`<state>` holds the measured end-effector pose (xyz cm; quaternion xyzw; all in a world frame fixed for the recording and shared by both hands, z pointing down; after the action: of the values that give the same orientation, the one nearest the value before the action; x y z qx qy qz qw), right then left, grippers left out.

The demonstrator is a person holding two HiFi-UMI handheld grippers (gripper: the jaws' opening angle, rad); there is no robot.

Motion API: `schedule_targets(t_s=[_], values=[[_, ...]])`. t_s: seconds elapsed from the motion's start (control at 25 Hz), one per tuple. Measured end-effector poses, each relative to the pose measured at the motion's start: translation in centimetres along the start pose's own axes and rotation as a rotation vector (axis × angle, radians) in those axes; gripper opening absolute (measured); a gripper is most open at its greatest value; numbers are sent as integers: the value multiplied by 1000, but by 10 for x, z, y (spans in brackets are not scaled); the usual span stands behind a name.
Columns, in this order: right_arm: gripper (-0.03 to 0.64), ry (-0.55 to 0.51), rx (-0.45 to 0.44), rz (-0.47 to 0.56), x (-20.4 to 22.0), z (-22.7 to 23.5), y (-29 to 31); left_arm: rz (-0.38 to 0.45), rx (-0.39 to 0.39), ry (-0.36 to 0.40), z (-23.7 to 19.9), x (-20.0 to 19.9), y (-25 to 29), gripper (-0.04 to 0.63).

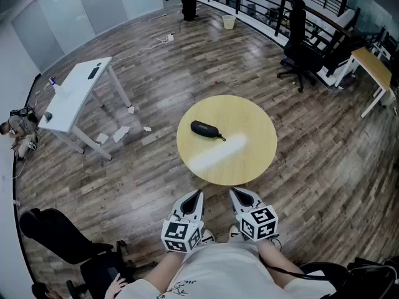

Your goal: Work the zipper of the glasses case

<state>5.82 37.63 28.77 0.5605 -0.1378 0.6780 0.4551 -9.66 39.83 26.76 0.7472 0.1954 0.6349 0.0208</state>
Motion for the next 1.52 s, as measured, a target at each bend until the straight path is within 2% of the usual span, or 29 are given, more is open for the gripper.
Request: schedule_targets(t_s=[0.2,0.36,0.6,0.92,1.12,1.52], values=[[-11,5,9,2,1,-6,15,2,10,-4,-16,-1,3,5],[-11,15,3,-5,-6,7,29,-13,11,-6,-21,-4,20,5],[-11,31,-19,0,-25,60,67,-24,-11,11,-33,-16,78,5],[-11,-2,-80,16,-88,146,110,0,-34,47,-25,-62,181,5],[-11,-5,-88,15,-102,192,118,-18,-51,39,-14,-61,221,5],[-11,36,-59,18,-112,216,143,-53,-11,53,-28,-71,261,5]])
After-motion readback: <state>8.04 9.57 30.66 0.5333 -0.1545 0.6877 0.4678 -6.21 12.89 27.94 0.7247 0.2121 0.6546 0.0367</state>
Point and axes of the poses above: the fingertips, and each gripper's own axes: y forward along the fingers, z to its right, x out of its underside, the point moved 5 cm from there along -y, backward along the fingers, and after that the axes turned 11 degrees about -x, right-handed, at the moved point
